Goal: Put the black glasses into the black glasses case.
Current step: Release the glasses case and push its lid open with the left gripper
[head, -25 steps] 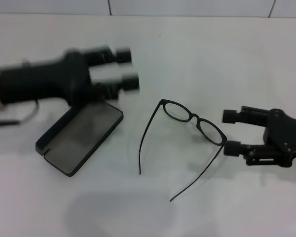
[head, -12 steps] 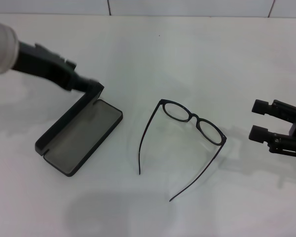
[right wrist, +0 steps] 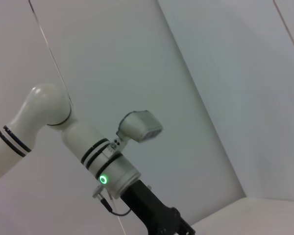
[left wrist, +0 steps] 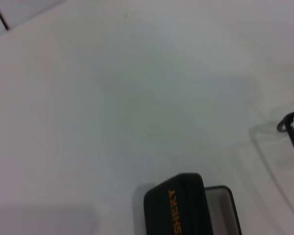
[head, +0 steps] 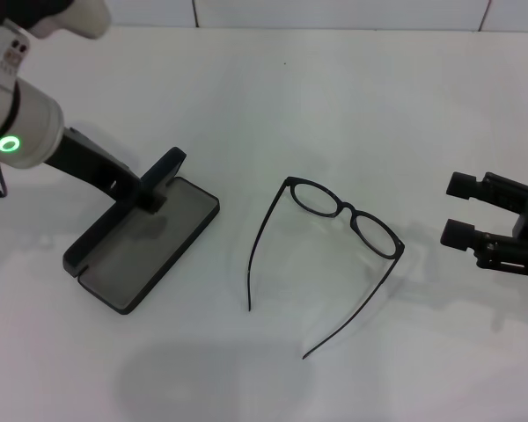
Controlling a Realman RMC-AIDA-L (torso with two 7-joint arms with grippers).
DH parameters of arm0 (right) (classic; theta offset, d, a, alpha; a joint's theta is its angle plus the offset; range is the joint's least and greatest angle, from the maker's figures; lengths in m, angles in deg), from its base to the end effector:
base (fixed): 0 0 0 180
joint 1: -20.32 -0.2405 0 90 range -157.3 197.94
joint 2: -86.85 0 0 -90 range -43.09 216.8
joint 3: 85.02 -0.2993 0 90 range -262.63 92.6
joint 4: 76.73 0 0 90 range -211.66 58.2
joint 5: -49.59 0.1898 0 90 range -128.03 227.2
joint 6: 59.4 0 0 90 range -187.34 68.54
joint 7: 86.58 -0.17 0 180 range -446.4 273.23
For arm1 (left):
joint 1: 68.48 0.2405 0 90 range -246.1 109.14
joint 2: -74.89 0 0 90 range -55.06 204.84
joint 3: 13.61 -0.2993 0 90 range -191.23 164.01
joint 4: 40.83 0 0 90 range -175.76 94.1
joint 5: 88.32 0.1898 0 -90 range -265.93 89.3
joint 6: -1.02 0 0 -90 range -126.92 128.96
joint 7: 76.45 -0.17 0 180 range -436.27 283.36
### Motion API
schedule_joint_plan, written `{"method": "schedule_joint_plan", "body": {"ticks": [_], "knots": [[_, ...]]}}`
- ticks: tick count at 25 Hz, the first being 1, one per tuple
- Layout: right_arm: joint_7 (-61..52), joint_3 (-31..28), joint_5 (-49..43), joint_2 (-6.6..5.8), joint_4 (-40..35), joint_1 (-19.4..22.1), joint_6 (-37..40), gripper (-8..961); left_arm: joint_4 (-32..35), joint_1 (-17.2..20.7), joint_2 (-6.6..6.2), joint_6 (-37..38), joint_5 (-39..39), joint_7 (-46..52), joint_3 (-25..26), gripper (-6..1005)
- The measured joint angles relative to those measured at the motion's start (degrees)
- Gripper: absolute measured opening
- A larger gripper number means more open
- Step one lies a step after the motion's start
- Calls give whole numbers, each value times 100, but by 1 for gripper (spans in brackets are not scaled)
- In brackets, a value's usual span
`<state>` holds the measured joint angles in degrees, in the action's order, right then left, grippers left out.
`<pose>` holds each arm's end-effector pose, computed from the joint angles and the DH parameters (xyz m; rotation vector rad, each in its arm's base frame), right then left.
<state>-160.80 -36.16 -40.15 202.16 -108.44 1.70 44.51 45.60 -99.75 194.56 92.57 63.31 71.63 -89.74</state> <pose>0.2817 0.2722 -0.0069 -2.6093 0.6361 1.2133 -0.2278 0.3604 -0.0188 -2.4949 -0.9112 0.4305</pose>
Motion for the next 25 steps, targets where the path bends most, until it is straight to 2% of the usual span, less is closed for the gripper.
{"method": "schedule_joint_plan", "body": {"ticks": [4, 9, 23, 25], "knots": [[40, 0, 26, 0, 0, -4, -4, 825, -320, -105, 3, -96, 127, -4, -17, 697], [51, 1, 68, 0, 7, 18, -11, 823, -400, -157, 4, -137, 307, 8, -68, 697], [127, -61, 134, 5, 129, 61, 29, 819, -316, -168, 1, -148, 332, -31, -202, 254], [136, -58, 134, 4, 134, 61, 63, 818, -199, -169, -4, -144, 333, -56, -216, 232]]}}
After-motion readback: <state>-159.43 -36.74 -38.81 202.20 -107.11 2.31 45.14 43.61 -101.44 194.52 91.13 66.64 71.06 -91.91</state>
